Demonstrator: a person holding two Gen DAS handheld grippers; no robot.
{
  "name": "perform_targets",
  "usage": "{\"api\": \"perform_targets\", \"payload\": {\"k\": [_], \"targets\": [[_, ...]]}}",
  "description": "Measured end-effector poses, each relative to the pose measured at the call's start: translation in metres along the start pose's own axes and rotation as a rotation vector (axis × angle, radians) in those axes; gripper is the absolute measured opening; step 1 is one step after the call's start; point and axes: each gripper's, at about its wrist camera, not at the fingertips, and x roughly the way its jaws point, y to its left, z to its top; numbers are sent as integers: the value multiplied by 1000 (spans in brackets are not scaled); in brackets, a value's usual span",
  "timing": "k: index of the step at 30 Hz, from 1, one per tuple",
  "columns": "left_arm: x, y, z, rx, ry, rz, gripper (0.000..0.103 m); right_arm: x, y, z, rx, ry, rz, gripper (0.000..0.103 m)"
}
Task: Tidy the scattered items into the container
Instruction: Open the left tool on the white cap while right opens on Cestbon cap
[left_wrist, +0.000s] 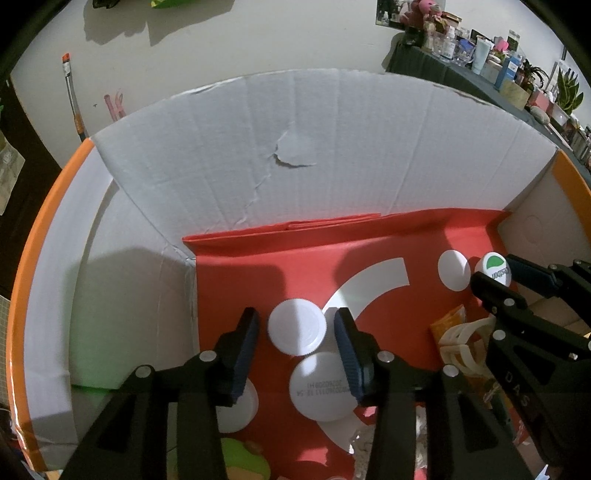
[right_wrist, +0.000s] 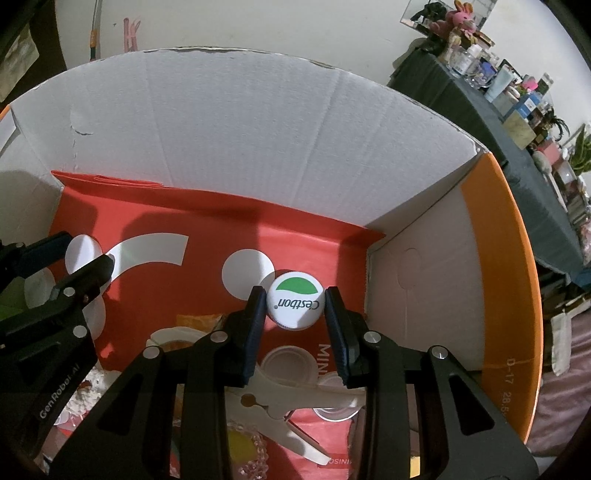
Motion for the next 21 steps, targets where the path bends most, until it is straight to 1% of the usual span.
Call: {"api": "perform_targets", "payload": {"k": [6,12,13,14,16,21], "targets": [[0,-3,-2,1,0,0,49,-1,-1,-2,4,4,2,31],[1,-1,0,6,-2,6,50,1,-3,1,0,4,3,32],[1,-2,-1,8,-3,7,50,1,-3,1,-1,4,1,34],[1,-5,-3,9,-4,9,50,0,-3,0,-3,1,-1,39],[1,-3,-2,11,-5,12,50,0,-2,1,-10,-3,10,44],[1,-2,-3,10,-7,10,51,0,5,2,-20,-9,-4,49]]}}
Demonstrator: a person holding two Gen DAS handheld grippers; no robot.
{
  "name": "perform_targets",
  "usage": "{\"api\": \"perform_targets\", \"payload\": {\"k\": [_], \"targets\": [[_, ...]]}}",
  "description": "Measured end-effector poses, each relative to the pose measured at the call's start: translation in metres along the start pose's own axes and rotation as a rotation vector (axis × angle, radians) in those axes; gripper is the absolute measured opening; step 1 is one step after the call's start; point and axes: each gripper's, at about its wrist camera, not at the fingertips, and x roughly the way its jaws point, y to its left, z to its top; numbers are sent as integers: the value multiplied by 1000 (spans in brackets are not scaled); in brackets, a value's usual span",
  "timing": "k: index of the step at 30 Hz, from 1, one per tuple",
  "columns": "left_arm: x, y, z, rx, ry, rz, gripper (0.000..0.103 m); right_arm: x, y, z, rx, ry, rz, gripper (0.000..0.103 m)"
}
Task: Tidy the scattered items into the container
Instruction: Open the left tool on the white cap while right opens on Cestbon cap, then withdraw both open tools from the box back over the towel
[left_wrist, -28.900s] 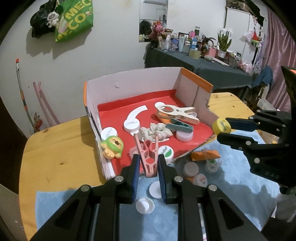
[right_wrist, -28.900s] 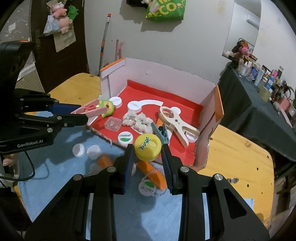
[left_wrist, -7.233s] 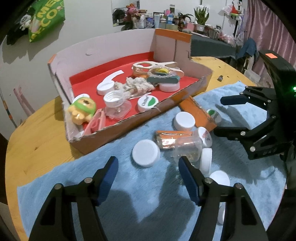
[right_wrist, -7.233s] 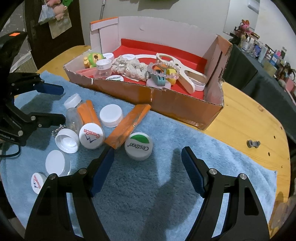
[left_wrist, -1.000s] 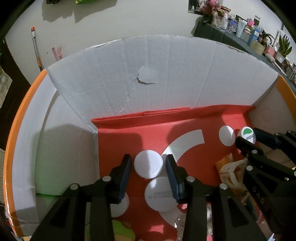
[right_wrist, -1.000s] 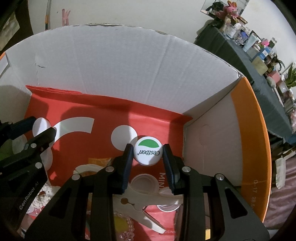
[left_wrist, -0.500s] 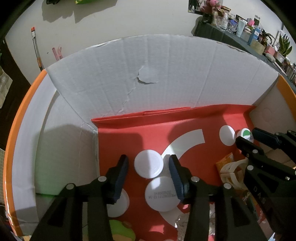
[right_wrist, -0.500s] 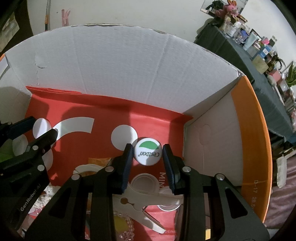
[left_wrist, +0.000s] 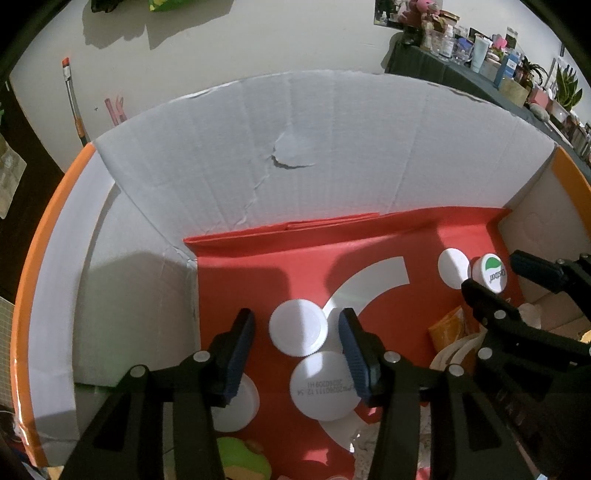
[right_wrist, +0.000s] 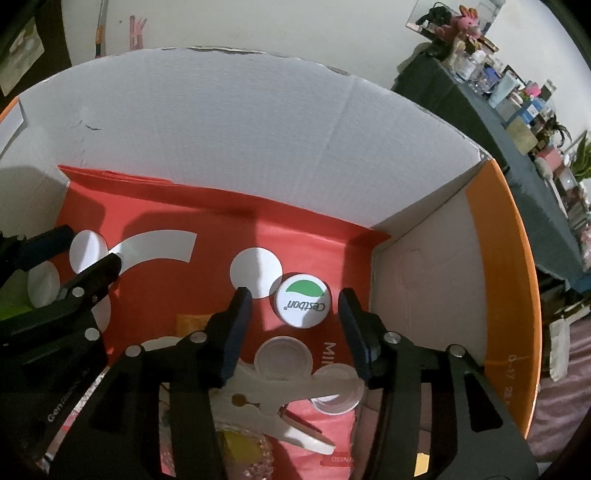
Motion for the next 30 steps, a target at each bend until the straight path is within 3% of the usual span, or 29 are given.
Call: {"api": "perform_targets", "payload": {"k": [16,30], "targets": [[-13,-1,-6,23,-54,29,58,-7,9,3,5,-19,5,53],[-41,-1,-14,9,-69,-11,58,-26,13,0,-5,-52,-6,53]]}}
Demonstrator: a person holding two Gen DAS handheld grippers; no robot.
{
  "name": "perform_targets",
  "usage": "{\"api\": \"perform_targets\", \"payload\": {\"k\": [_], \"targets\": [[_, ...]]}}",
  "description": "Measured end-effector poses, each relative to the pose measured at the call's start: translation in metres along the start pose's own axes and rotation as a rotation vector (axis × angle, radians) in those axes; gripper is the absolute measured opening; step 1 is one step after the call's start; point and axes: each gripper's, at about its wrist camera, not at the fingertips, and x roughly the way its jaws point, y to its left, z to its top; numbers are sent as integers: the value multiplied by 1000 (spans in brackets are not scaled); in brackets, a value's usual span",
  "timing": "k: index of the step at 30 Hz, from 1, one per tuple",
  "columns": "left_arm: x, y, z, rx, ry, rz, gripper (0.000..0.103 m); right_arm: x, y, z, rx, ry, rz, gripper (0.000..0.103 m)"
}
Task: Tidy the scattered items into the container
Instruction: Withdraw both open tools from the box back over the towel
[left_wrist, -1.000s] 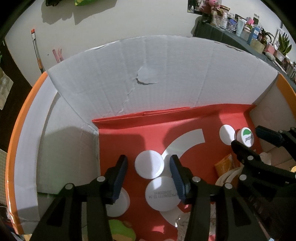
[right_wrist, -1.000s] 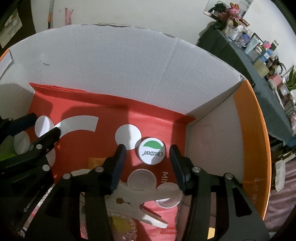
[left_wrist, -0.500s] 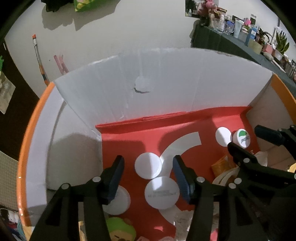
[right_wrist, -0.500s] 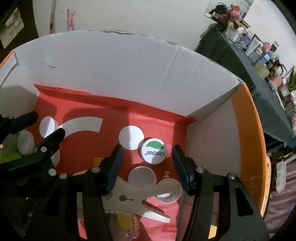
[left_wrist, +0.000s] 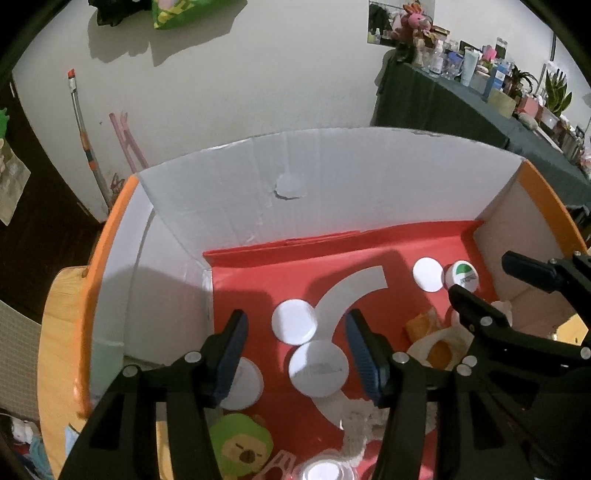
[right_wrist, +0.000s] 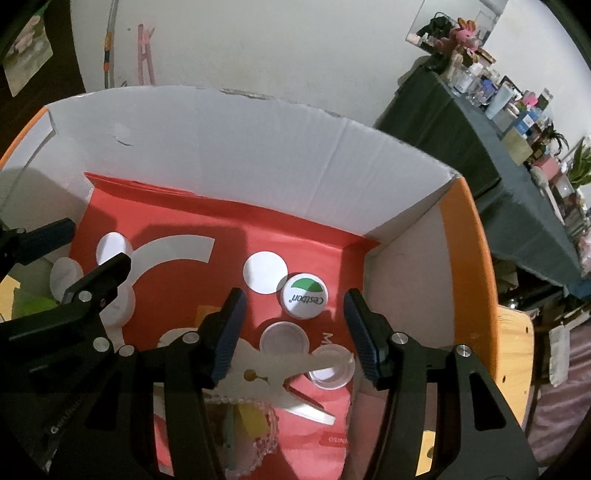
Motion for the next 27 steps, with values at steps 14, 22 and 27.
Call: {"api": "perform_targets", "payload": {"k": [14,22,27], "targets": [[-54,1,-9,13,-97,15,65,-41,-11,-12,19,-60,-15,59],[-97,4,-21,-5,-201,23,78,-76,-11,-23,21,-119,-15,60],[-128,12,-41,-19,-270,26,83,-103,-10,-39,42,-179,12,62]]}}
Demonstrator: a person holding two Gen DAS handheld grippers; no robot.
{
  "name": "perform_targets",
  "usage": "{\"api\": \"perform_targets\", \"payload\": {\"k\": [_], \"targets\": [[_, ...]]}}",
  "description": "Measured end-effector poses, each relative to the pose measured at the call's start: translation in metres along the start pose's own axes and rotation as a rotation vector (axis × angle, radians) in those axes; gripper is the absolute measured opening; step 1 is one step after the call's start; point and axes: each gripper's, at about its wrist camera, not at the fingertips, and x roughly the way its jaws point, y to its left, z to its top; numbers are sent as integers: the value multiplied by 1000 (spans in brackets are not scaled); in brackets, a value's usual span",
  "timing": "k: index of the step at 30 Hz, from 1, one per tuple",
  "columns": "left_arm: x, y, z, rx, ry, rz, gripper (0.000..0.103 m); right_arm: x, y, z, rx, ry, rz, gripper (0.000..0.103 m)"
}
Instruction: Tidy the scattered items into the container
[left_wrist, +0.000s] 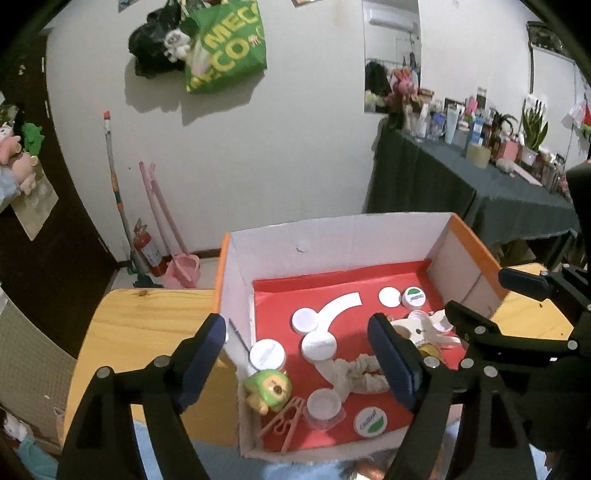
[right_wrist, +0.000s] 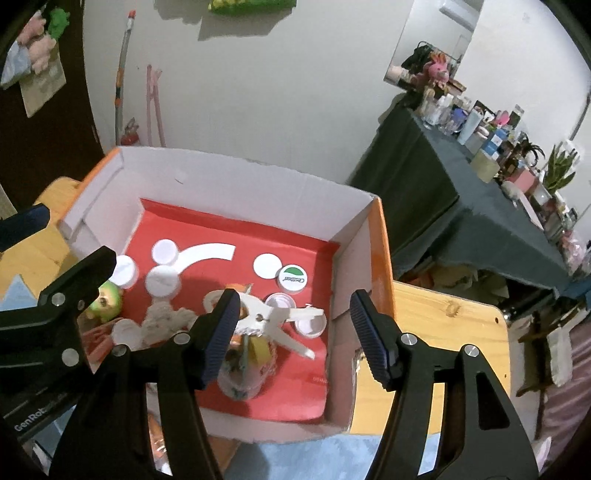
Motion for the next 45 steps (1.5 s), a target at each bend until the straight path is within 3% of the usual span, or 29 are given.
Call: {"api": "perform_targets", "payload": {"k": [7,18,25,36,45], "targets": [[-37,8,-31,-11,-69,30,96,-38,1,-27,54,-98,30,68],[-85,8,-80,18,-173,44,103,-83,10,-80,113,-229,37,73],[-87,9,-110,8,-180,34,103,-89,15,-112,150,-274,30,80],[-67,5,-152,-16,-132,-41,103,-81,13,-162,216,-283,53,81],[-58,-2,-174,-12,-127,6,103,-71,20,-182,188,-277,11,82]]}}
